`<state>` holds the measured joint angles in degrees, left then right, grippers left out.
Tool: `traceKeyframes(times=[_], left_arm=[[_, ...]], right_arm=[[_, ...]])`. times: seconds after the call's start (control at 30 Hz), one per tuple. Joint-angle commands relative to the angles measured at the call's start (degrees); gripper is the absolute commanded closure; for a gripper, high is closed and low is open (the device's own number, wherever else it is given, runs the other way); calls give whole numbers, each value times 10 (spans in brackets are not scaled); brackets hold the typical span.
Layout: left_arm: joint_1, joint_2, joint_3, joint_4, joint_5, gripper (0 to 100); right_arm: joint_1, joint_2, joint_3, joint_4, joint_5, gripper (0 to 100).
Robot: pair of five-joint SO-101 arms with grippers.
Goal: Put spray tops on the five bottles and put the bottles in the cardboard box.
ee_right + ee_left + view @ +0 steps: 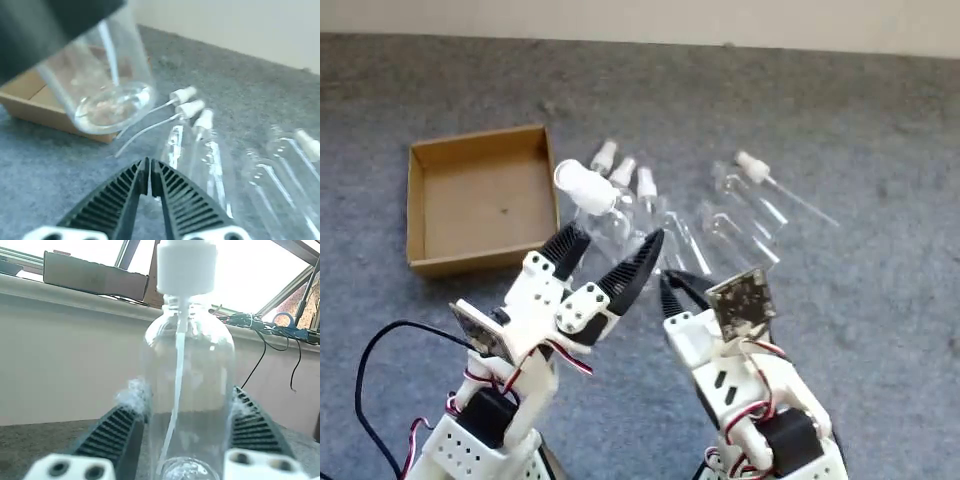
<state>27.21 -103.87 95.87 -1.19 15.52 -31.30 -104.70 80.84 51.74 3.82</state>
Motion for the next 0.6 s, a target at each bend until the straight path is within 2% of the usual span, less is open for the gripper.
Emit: traceKeyframes(times=[0.0, 0.3, 0.43, 0.57], left_arm=[[-8, -5, 12, -14, 7, 878], [-7, -3, 12, -10, 8, 878], [-7, -3, 12, -7, 8, 878], [15, -5, 12, 40, 8, 878]], right_arm=[[-36, -7, 13, -41, -10, 985], [-120, -7, 14, -52, -9, 985], [-126, -7, 12, -52, -9, 985], [-126, -7, 11, -52, -9, 985]])
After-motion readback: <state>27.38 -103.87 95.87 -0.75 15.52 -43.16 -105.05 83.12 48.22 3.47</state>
